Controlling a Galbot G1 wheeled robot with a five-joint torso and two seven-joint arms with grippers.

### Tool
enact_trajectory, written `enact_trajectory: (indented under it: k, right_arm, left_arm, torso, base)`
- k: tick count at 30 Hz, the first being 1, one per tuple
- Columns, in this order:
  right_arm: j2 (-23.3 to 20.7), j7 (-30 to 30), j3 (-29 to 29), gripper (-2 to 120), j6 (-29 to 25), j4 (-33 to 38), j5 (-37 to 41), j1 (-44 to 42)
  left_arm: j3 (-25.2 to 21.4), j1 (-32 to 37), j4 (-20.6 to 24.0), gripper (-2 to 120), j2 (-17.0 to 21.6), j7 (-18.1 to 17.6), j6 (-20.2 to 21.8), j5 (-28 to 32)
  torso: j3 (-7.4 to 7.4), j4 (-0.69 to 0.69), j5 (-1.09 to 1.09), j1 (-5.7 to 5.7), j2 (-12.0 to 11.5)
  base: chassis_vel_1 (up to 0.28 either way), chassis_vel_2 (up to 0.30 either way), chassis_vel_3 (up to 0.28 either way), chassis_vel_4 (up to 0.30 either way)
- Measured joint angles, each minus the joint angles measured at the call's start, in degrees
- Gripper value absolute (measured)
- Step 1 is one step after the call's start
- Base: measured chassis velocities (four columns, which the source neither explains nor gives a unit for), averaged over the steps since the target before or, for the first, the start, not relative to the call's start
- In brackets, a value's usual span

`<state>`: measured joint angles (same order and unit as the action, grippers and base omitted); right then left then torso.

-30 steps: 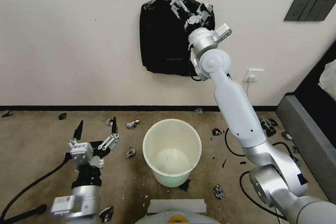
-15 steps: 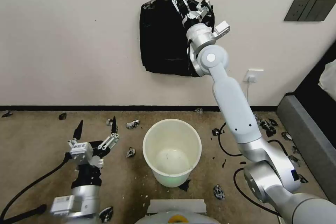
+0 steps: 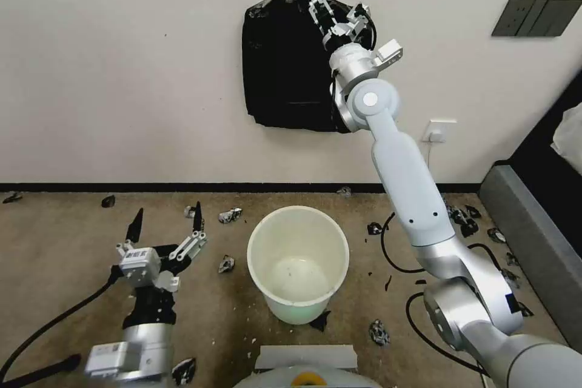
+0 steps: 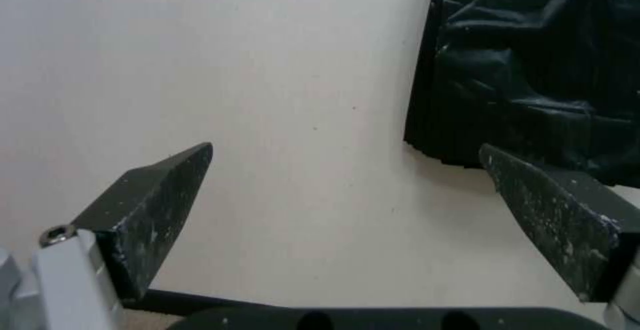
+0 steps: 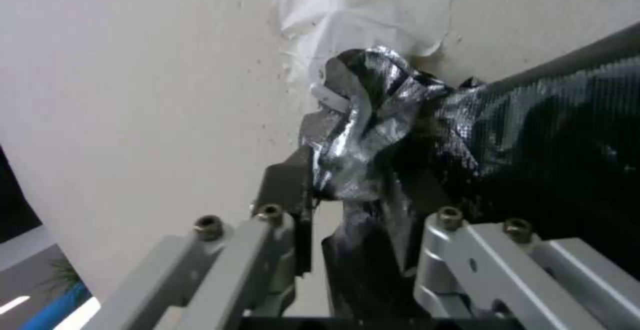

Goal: Place a trash bag onto the trash bin.

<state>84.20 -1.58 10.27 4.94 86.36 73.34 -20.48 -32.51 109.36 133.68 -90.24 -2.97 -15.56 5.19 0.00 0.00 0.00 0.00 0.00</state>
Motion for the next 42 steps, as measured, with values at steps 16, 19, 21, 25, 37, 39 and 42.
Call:
enact_trajectory:
  k: [16,19,21,25,37,39,42]
  right_arm:
    - [2.01,1.51,1.49,51,-0.04,-1.67,2.17,0.15]
    - [2.17,1.86,1.61,40,-0.13,-2.17,2.19,0.46]
    - [2.32,2.16,1.72,30,-0.25,-2.59,2.19,0.73]
    - [2.38,2.52,1.88,18,-0.37,-2.85,2.21,0.88]
    - [2.26,3.99,1.88,0,-1.58,-2.9,1.42,0.18]
    - [1.52,7.59,0.94,0,-4.09,-1.67,-0.13,-1.46]
    - [0.54,10.58,-0.08,0,-5.27,0.3,-0.55,-3.44]
  left_arm:
    - [-0.2,-0.35,-0.46,100,0.56,0.0,0.05,0.09]
    - [-0.27,-0.42,-0.46,100,0.58,-0.03,0.09,0.17]
    - [-0.28,-0.43,-0.45,100,0.55,-0.06,0.1,0.23]
    - [-0.26,-0.47,-0.44,100,0.49,-0.09,0.11,0.28]
    - [-0.16,-0.45,-0.47,100,0.27,-0.14,0.1,0.32]
    - [-0.14,-0.44,-0.61,100,0.16,-0.22,0.03,0.39]
    - [-0.11,-0.46,-0.69,100,0.08,-0.31,0.0,0.49]
  torso:
    - [0.0,0.0,0.0,0.0,0.0]
    - [0.0,0.0,-0.01,0.0,0.0]
    - [0.0,0.0,0.0,0.0,0.0]
    - [0.0,0.0,0.0,0.0,0.0]
    - [0.0,0.0,0.0,0.0,0.0]
    - [0.0,0.0,0.0,-0.01,0.0]
    - [0.0,0.0,0.0,0.0,0.0]
  base:
    - [0.0,0.0,0.0,0.0]
    - [0.0,0.0,0.0,0.0]
    - [0.0,0.0,0.0,0.0]
    - [0.0,0.0,0.0,0.0]
    - [0.0,0.0,0.0,0.0]
    - [0.0,0.0,0.0,0.0]
    - [0.0,0.0,0.0,0.0]
